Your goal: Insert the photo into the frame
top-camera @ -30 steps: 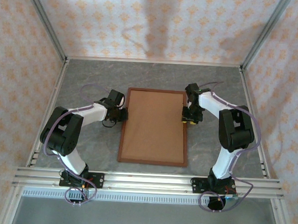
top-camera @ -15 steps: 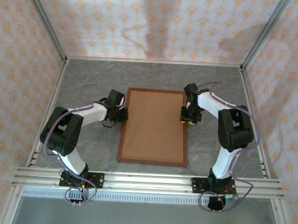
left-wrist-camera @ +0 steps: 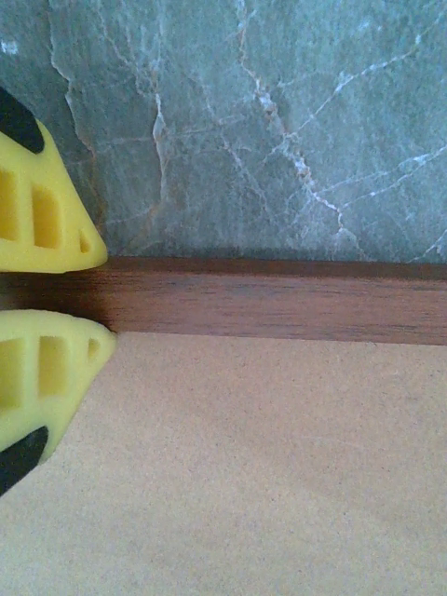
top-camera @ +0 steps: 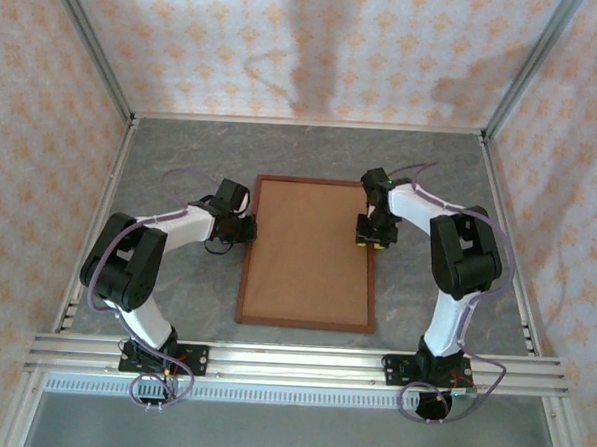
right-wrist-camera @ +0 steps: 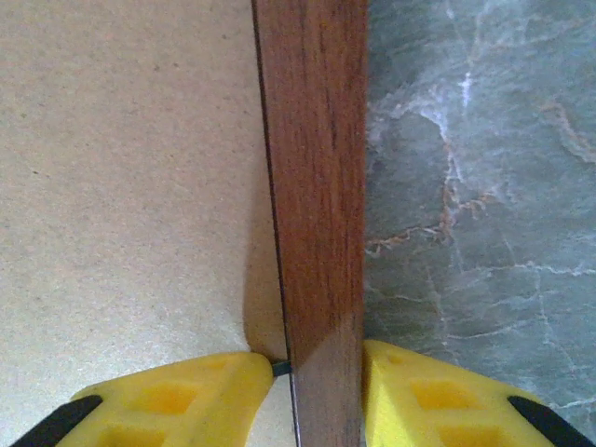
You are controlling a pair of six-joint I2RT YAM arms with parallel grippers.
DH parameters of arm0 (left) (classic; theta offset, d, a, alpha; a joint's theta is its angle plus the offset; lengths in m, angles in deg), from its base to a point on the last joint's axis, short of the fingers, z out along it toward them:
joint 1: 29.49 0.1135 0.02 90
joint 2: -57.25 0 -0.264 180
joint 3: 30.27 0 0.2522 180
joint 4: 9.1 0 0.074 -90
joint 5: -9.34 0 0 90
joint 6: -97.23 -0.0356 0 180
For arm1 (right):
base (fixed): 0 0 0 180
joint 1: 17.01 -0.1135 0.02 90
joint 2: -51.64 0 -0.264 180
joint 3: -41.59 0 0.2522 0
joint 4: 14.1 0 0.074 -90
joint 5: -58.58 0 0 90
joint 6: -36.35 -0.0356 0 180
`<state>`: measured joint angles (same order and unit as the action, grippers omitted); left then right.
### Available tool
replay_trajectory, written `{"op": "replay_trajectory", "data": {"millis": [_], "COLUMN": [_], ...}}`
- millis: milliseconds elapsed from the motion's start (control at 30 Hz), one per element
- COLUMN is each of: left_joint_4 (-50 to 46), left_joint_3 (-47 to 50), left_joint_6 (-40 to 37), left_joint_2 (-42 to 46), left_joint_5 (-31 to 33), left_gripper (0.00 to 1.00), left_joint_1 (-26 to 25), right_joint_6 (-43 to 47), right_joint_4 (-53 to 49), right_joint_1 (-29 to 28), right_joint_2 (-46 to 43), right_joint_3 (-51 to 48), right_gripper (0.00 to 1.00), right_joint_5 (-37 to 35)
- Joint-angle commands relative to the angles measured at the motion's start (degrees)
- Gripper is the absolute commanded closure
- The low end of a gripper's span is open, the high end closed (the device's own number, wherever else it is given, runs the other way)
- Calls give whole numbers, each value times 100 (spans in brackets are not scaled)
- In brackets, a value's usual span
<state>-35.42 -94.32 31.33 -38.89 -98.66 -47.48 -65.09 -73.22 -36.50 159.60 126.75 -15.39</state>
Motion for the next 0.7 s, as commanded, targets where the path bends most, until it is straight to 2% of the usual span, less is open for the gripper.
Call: {"op": "replay_trajectory", "data": {"millis": [0, 100, 367, 467, 667], "left_joint_4": [-480, -477, -526, -518, -530], "left_joint_3": [71, 62, 49, 45, 29], "left_joint_6": [-30, -30, -45, -54, -70], "left_joint_2": [-56, -38, 12, 29, 43], "left_joint_5": [83, 95, 155, 180, 181], "left_gripper": [88, 89, 89, 89, 89], "left_joint_1": [-21, -26, -22, -28, -27], "right_joint_6": [-80, -23, 92, -19, -412], "right_joint_4": [100, 17, -716, -936, -1239], "right_joint_1": [-212, -224, -199, -188, -192], "right_joint_2": [280, 131, -855, -1248, -1829], "right_joint_3": [5, 71, 152, -87, -903], "right_gripper": [63, 60, 45, 45, 55], "right_joint_5": [3, -26, -717, -662, -58]}}
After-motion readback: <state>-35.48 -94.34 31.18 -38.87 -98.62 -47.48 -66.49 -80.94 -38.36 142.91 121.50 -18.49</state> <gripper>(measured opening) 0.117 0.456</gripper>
